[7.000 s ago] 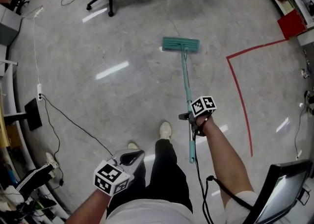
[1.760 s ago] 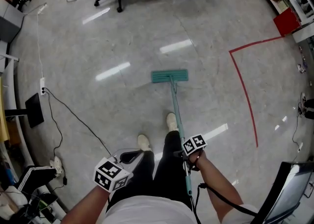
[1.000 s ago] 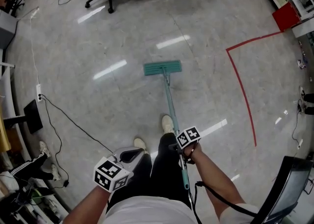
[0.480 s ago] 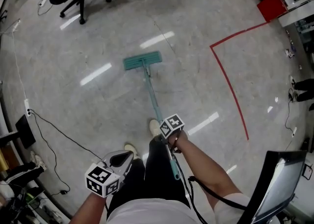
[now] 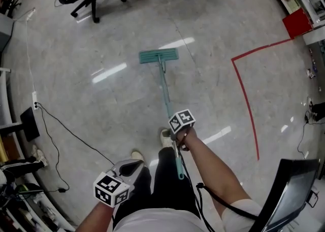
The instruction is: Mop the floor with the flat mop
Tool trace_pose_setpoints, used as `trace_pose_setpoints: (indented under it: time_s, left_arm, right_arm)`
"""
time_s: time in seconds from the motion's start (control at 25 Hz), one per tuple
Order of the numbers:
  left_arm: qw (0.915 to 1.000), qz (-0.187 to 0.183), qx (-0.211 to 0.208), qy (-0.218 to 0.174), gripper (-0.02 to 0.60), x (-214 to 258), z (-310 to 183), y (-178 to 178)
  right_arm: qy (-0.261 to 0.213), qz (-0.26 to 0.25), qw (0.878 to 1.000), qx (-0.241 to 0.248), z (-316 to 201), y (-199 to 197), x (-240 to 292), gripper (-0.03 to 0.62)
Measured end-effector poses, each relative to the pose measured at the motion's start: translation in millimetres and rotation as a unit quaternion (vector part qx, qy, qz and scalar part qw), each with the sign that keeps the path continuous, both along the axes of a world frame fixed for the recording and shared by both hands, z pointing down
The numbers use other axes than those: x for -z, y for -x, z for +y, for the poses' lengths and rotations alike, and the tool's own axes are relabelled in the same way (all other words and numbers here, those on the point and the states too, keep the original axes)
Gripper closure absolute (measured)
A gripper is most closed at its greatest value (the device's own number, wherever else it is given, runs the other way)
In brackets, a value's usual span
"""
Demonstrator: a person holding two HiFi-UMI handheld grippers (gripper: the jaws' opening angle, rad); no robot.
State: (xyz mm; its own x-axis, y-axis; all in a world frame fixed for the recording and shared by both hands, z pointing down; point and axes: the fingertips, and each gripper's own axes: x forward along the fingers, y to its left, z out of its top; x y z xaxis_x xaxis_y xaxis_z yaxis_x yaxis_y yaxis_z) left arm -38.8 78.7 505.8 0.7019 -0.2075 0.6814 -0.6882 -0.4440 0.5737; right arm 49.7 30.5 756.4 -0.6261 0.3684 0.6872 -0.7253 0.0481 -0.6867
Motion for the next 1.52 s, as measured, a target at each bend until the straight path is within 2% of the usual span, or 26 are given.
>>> trace_pose_setpoints:
  time_s: [0.2, 0.48, 0.68, 0.92, 1.28, 1.52]
  left_arm:
    - [0.9992, -0.01, 0.04, 0.001, 0.574, -0.3, 1.2, 0.9]
    - [0.9978, -0.013, 0.065, 0.002, 0.574, 0.3, 11.0, 2.1]
    - [0.997, -0.012, 0.077, 0.002, 0.574, -1.3, 20.0, 7.7]
    - [0.9981, -0.002, 0.061, -0.006, 0.574, 2.7, 28.7, 13.1]
    - [0.9996, 0.014, 0.01, -0.023, 0.574, 7.0, 48.5, 27.4]
    - [0.9994, 0.014, -0.013, -0.027, 0.574, 5.8, 75.4, 43.7]
  right_arm:
    - [-0.003, -0.006, 1.0, 0.006, -42.9, 3.6, -4.8, 0.497]
    - [-0.012, 0.013, 1.0, 0.011, -119.1, -6.8, -13.4, 0.5]
    - [-0.013, 0.017, 1.0, 0.019, -119.1, -16.9, -5.6, 0.5]
    - [-0.014, 0.015, 1.0, 0.011, -51.0, -32.6, 9.2, 0.499]
    - [0.004, 0.0, 1.0, -0.003, 106.7, -31.4, 37.8, 0.493]
    - [0.019, -0.002, 1.0, 0.014, 199.0, -23.5, 52.3, 0.491]
